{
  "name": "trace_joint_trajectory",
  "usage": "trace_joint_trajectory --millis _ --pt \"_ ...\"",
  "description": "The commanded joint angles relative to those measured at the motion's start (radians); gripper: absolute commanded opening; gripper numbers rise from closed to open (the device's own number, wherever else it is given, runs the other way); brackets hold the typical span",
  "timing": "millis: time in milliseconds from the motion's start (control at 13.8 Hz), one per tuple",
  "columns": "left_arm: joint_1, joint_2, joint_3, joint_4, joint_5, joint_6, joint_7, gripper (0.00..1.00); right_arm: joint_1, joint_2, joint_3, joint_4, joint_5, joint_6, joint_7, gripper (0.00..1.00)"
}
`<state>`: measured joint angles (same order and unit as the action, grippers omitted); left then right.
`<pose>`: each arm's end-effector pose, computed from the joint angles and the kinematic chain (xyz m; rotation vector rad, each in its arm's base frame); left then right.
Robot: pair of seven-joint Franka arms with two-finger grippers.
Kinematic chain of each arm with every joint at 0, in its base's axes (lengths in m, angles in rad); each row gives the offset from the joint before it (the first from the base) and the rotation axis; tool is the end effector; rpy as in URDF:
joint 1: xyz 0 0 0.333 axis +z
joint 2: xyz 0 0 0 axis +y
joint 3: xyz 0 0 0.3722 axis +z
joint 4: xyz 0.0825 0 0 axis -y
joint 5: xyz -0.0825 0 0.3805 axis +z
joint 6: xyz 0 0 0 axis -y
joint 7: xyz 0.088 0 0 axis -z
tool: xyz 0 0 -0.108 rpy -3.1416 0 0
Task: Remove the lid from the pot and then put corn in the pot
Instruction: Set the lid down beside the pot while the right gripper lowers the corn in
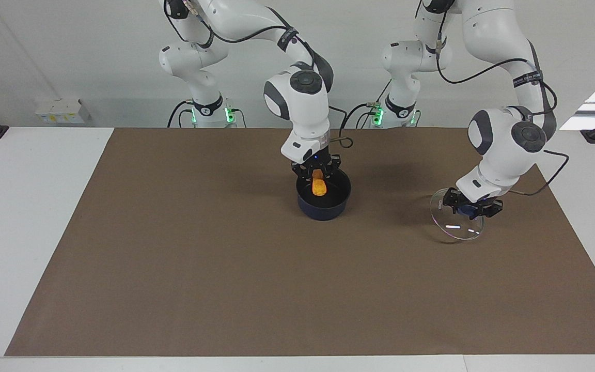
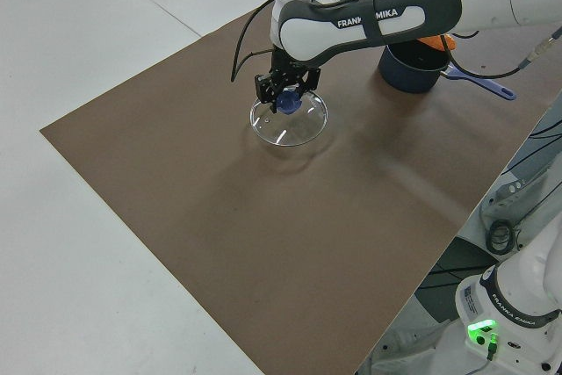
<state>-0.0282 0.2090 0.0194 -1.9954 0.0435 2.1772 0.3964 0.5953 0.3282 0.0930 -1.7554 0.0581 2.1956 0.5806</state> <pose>0.5985 -0.0042 0.4109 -3.0359 0.6643 0.0533 0.5200 0.4217 0.4474 -3.0087 -0.1049 -0.0670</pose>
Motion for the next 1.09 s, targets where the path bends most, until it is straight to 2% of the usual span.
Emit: trace_joint_trajectory --millis 0,72,145,217,507,724,868,1013 --pt "0.016 -0.019 -0.006 -0.057 0.027 0.059 0.018 0.0 0.006 0.034 0.002 0.034 0.005 0.041 0.025 0.05" --pt "0.017 -0.013 -0.006 -0.065 0.036 0.065 0.016 0.04 0.009 0.04 0.002 0.033 0.003 0.053 0.025 0.06" --pt "0.018 -0.007 -0.007 -0.065 0.036 0.065 0.015 0.47 0.005 0.044 0.002 0.033 -0.001 0.055 0.025 0.06" --pt "0.019 -0.008 -0.007 -0.071 0.036 0.064 0.018 0.99 -0.002 0.046 0.001 0.031 -0.001 0.059 0.018 0.06" --pt "0.021 -0.003 -0.009 -0.051 0.026 0.056 -0.013 1.0 -0.005 0.066 0.001 0.017 -0.001 0.076 0.016 0.06" --pt "0.016 -0.006 -0.01 -0.007 0.016 0.046 -0.15 1.0 -0.005 0.091 0.001 0.016 -0.001 0.116 0.016 0.11" --pt "0.01 -0.003 -0.009 0.073 -0.019 -0.026 -0.238 1.0 -0.005 0.091 0.001 0.007 0.0 0.119 0.016 0.21" --pt "0.014 -0.005 -0.009 0.122 -0.045 -0.066 -0.27 1.0 -0.008 0.089 0.001 -0.002 0.0 0.124 0.015 0.39"
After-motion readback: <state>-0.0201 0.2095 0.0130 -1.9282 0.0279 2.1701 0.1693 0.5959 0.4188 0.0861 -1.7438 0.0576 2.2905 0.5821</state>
